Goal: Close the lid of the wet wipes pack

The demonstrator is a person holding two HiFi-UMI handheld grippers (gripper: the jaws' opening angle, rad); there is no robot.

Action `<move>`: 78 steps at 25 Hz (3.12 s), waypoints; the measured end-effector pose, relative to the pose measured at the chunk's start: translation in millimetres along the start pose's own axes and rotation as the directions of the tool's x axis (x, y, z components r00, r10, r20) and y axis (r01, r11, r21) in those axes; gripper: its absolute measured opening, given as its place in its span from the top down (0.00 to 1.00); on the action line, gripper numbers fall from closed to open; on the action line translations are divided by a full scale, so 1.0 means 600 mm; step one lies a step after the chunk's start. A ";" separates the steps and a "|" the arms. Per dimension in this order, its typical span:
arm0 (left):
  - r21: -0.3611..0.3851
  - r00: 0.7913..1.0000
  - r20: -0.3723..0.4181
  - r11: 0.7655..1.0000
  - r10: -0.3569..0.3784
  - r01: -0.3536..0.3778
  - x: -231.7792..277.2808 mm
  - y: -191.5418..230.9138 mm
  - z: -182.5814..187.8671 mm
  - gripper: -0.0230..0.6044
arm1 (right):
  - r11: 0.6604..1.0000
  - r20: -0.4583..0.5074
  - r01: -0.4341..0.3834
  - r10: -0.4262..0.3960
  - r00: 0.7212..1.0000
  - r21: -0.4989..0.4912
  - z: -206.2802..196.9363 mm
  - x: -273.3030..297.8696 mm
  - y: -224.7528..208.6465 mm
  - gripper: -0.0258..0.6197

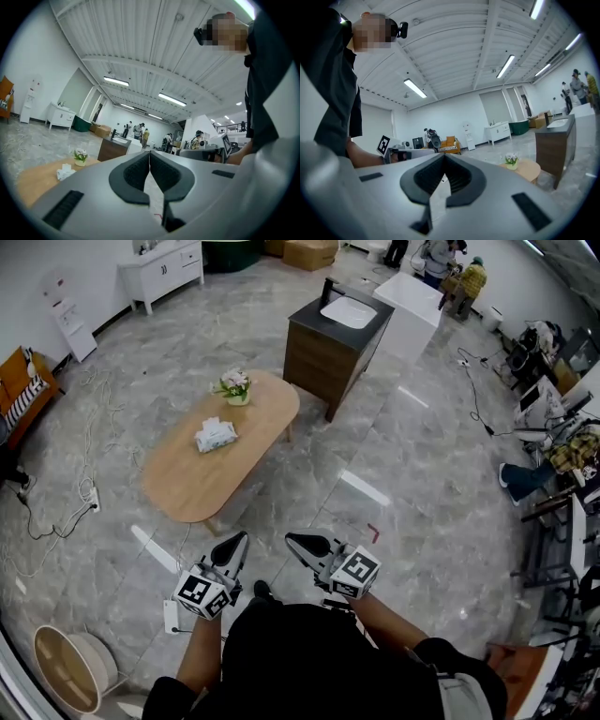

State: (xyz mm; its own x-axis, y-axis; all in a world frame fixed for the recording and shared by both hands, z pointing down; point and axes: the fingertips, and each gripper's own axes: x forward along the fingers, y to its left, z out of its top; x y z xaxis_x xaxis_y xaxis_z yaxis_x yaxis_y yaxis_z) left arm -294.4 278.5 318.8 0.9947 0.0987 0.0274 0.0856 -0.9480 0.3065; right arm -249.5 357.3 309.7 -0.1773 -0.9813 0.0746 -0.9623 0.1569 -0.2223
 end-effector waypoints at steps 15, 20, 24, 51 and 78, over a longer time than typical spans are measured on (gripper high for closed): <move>-0.041 0.998 -0.010 0.997 0.064 -0.064 0.131 0.173 0.032 0.94 | 0.998 -0.015 0.023 -0.023 1.000 0.050 0.042 0.107 -0.215 0.94; -0.017 0.985 -0.004 0.985 0.170 -0.170 0.215 0.221 0.052 0.94 | 0.997 -0.004 -0.072 0.072 0.997 0.015 0.079 0.129 -0.336 0.94; -0.023 0.959 0.006 0.958 0.285 -0.284 0.271 0.238 0.078 0.94 | 0.987 -0.023 -0.155 0.157 0.987 0.050 0.096 0.130 -0.433 0.94; -0.186 0.873 0.100 0.870 0.478 -0.456 0.368 0.547 0.113 0.94 | 0.921 -0.198 -0.376 0.389 0.899 0.102 0.105 0.441 -0.627 0.94; -0.249 0.656 -0.113 0.618 0.747 -0.746 0.392 0.777 -0.042 0.94 | 0.683 -0.454 -0.710 0.694 0.560 0.169 -0.085 0.802 -0.775 0.94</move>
State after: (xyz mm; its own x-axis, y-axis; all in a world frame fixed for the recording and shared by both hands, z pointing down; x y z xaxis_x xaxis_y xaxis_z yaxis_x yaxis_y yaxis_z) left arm -21.8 -132.8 492.2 0.7098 -0.6090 0.3539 -0.7032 -0.5838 0.4057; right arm 102.1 -182.3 498.4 -0.8603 -0.3898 0.3287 -0.4969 0.7854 -0.3692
